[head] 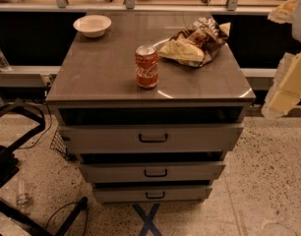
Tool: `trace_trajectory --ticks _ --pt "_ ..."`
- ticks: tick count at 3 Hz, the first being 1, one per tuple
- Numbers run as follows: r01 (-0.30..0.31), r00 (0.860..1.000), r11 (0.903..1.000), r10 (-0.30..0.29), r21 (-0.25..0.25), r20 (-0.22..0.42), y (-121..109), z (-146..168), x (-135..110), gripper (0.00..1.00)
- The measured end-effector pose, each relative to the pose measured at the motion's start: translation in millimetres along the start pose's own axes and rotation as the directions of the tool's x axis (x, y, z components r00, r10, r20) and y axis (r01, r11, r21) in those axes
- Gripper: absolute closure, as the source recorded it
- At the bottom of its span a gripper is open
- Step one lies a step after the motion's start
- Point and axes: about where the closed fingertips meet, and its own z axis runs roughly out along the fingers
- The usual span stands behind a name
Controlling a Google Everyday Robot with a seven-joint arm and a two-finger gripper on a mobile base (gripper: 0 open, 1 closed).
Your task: Move coke can near paper bowl
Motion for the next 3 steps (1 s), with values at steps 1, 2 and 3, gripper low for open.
trace_trajectory --ticks 1,2,3 --pt "0.0 1.0 1.0 0.0 0.0 0.0 0 0 0 0.0" --pt "-0.021 0.996 0.9993 0.018 0.032 0.092 -12 6 -8 0.0" --pt "-0.107 0.933 0.9923 0.079 0.062 0.351 -55 52 -11 0.0"
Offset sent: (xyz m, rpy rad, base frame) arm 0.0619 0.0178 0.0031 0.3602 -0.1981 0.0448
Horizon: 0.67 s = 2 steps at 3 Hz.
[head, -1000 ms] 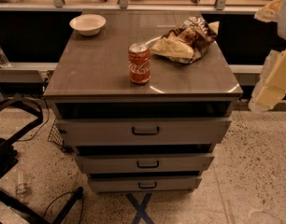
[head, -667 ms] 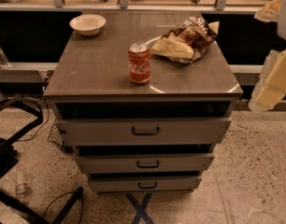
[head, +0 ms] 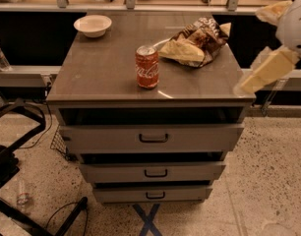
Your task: Move coke can near paper bowl
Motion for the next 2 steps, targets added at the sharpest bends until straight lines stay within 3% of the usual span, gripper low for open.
trace_trajectory --ticks 1,2 --pt "-0.05 0.967 0.9983 0.041 0.029 0.252 -35 46 -17 0.0" --pt "-0.129 0.838 0.9916 0.116 -0.014 0.533 -60 84 -58 0.0"
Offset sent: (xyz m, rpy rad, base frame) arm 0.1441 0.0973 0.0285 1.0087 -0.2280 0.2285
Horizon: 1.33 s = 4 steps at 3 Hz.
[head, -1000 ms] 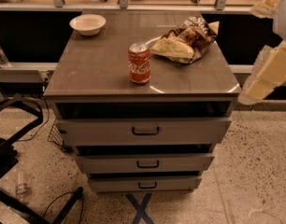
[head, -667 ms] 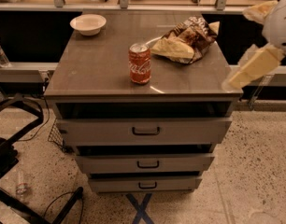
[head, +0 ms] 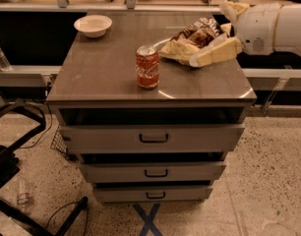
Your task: Move coke can near paper bowl
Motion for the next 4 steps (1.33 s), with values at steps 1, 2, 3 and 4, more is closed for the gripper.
trace_trajectory --ticks 1,2,3,4 --pt "-0.106 0.977 0.9938 0.111 -0.034 0.181 -5 31 -13 0.0" --pt "-0.122 0.971 0.9913 0.129 -0.05 0.199 -2 36 -15 0.0" --pt "-0.111 0.978 0.9924 0.119 -0.052 0.172 6 50 -8 0.0" --pt "-0.128 0.981 0.9889 0.137 -0.076 0.134 24 95 25 0.0"
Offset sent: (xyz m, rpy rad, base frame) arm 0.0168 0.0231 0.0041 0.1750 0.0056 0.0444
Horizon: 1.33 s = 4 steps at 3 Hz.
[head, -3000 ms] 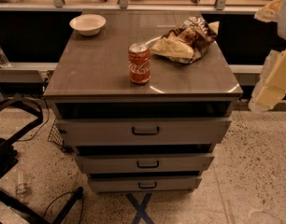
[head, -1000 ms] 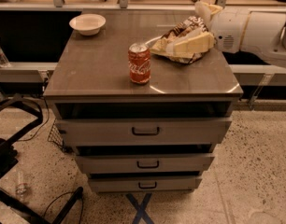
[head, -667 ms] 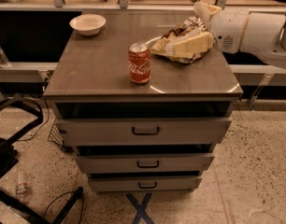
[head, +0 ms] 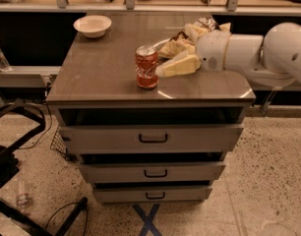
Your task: Move coke can near paper bowl
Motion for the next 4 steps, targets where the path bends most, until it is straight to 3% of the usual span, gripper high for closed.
trace_trajectory --ticks 1,2,3,4 --pt "-0.03 0.999 0.9992 0.029 -0.027 -0.024 7 28 28 0.0" --pt "-0.073 0.997 0.9909 0.071 -0.113 -0.026 30 61 44 0.02" --pt "-0.08 0.997 0.9805 0.079 -0.18 -0.01 53 78 37 0.32" --pt "-0.079 0.997 0.9805 0.078 -0.18 -0.01 53 79 37 0.55"
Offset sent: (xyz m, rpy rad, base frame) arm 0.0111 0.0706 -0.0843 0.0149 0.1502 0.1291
